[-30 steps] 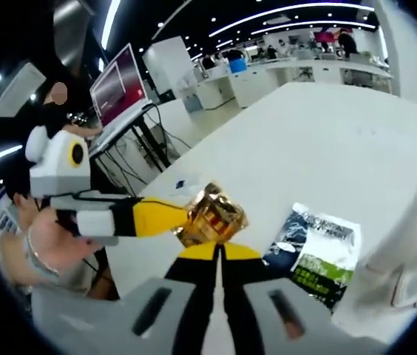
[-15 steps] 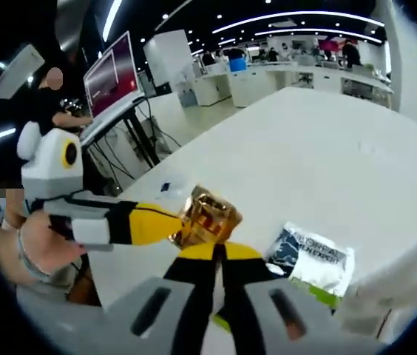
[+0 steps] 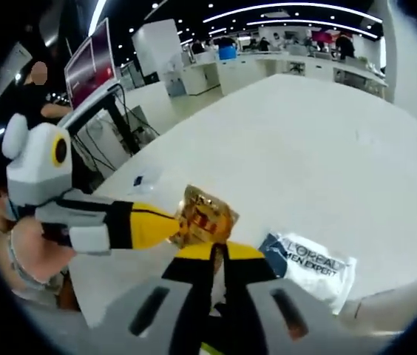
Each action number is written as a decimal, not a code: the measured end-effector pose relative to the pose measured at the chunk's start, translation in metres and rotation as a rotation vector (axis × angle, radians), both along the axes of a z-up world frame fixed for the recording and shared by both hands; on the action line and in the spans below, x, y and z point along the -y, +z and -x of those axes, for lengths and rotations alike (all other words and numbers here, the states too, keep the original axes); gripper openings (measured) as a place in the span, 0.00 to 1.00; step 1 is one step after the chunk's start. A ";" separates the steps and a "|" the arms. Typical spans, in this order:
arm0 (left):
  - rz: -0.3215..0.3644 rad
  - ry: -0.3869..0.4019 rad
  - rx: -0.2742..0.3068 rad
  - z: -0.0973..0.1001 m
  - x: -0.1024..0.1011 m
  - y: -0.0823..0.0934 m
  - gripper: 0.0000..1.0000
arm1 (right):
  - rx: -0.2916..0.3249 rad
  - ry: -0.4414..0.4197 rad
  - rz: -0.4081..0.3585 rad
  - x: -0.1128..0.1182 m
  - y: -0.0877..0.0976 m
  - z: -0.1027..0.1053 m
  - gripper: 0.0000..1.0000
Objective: Arrange the skincare products in the storage area until every visible bottle or jar stands upright without overlapping.
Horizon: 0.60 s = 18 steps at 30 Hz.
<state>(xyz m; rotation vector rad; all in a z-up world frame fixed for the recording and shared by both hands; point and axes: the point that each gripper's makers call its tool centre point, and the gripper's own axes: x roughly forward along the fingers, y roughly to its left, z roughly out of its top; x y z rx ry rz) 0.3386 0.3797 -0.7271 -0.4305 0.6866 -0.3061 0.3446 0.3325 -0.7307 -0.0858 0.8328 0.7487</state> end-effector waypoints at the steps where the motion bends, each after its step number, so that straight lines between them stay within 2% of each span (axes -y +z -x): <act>1: 0.001 0.002 -0.002 -0.001 0.000 -0.001 0.02 | -0.001 0.000 0.000 0.000 -0.001 -0.001 0.05; 7: -0.008 0.018 -0.043 -0.008 -0.005 -0.016 0.02 | -0.009 -0.011 0.018 0.002 -0.013 -0.007 0.06; 10: -0.046 -0.013 -0.061 -0.009 -0.003 -0.025 0.02 | -0.001 -0.001 0.047 0.005 -0.018 -0.007 0.06; 15: -0.075 -0.011 -0.059 -0.012 -0.003 -0.027 0.02 | 0.055 0.021 0.051 0.001 -0.016 -0.009 0.07; 17: -0.079 -0.021 -0.074 -0.012 -0.001 -0.030 0.02 | 0.018 0.054 0.045 -0.006 -0.021 -0.005 0.07; 18: -0.098 -0.027 -0.063 -0.011 -0.001 -0.031 0.02 | -0.002 0.070 0.036 -0.010 -0.023 -0.001 0.07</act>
